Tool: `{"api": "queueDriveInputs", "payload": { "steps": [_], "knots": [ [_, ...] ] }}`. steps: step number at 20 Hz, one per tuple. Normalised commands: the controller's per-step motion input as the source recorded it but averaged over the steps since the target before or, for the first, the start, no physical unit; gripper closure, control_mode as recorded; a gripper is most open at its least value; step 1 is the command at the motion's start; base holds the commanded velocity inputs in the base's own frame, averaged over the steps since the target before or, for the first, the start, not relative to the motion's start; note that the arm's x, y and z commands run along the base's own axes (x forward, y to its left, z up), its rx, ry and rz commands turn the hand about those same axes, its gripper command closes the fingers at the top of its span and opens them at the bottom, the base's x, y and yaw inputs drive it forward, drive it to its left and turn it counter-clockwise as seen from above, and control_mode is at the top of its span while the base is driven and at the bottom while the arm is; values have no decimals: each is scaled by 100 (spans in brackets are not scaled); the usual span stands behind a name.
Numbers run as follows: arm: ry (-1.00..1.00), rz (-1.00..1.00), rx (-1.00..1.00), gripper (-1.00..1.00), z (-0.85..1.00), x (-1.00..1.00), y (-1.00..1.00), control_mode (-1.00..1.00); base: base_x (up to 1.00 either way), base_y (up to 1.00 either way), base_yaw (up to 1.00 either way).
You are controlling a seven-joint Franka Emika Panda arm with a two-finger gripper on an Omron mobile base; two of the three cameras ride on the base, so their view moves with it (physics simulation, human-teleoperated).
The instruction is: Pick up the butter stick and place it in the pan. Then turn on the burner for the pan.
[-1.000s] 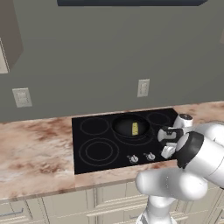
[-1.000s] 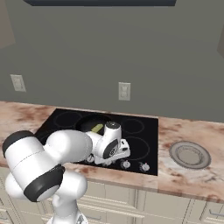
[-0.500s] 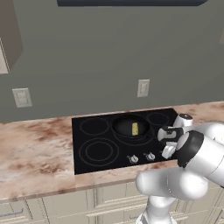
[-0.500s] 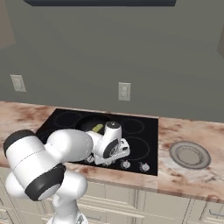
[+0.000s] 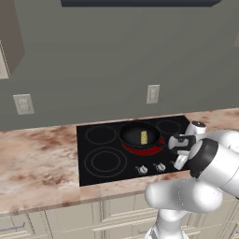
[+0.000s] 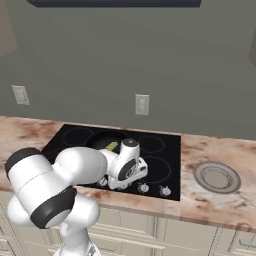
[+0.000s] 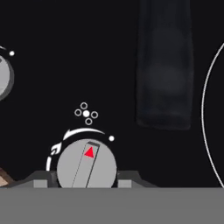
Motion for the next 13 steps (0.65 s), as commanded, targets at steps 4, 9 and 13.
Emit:
{"api": "queueDriveInputs", "payload": {
  "steps": [4,9,13],
  "knots": [
    [0,28,0,100,-14,0,9,-100,0,0,0],
    [0,25,0,100,-18,0,8,-100,0,0,0],
    [0,13,-1,100,-16,-3,5,-100,0,0,0]
  ]
}}
